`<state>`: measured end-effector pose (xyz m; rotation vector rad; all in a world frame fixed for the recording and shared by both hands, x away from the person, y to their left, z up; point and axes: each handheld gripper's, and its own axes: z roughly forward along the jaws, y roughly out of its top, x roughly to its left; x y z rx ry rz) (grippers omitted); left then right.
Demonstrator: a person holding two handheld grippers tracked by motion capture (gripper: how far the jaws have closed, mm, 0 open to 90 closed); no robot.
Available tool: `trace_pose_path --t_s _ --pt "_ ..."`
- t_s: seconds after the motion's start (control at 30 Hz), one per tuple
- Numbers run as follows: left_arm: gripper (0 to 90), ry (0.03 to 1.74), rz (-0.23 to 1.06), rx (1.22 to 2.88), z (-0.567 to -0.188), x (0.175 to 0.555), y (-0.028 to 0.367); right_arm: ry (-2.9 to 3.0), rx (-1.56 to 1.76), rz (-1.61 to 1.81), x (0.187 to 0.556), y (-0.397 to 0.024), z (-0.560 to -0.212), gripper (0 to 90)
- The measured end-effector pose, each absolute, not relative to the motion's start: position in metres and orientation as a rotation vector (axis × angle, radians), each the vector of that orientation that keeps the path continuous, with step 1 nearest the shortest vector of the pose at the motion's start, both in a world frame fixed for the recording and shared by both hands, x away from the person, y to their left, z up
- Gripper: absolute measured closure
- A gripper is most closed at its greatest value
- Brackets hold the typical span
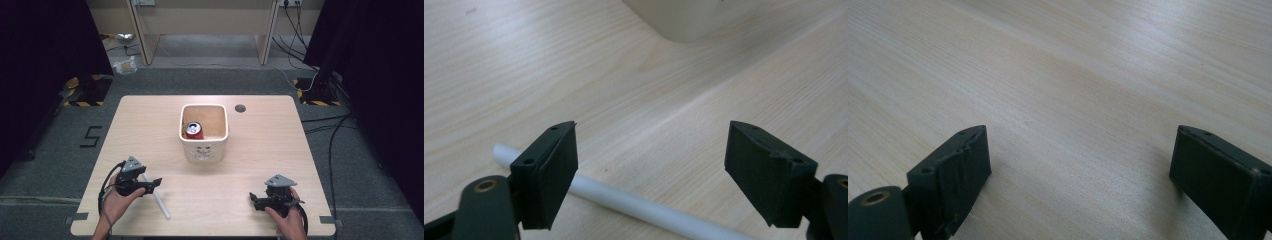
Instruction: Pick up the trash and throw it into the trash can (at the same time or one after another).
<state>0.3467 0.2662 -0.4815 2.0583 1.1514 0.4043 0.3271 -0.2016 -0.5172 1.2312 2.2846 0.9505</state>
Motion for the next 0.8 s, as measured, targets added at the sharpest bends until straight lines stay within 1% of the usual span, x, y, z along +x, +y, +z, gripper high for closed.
trace_pose_path --t_s 0.17,0.43,0.53,0.6,0.67,0.73,0.8 --pt "22.1 1.184 0.398 2.072 -0.490 0.344 0.270 2.285 1.232 0.950 0.327 -0.202 -0.517 9.4" --pt "22.9 1.218 0.337 2.090 -0.505 0.342 0.270 2.284 1.232 0.950 0.327 -0.202 -0.517 9.4" --pt "24.3 1.221 0.332 2.106 -0.509 0.342 0.267 2.285 1.232 0.950 0.327 -0.202 -0.517 9.4" --pt "24.7 1.219 0.352 2.113 -0.510 0.341 0.265 2.285 1.232 0.950 0.327 -0.202 -0.517 9.4" --pt "26.6 1.214 0.362 2.125 -0.509 0.342 0.264 2.285 1.232 0.950 0.327 -0.202 -0.517 9.5" --pt "30.8 1.206 0.368 2.126 -0.509 0.342 0.263 2.285 1.232 0.950 0.327 -0.202 -0.517 9.4" --pt "31.9 1.194 0.386 2.137 -0.509 0.342 0.262 2.285 1.232 0.950 0.327 -0.202 -0.517 9.5"
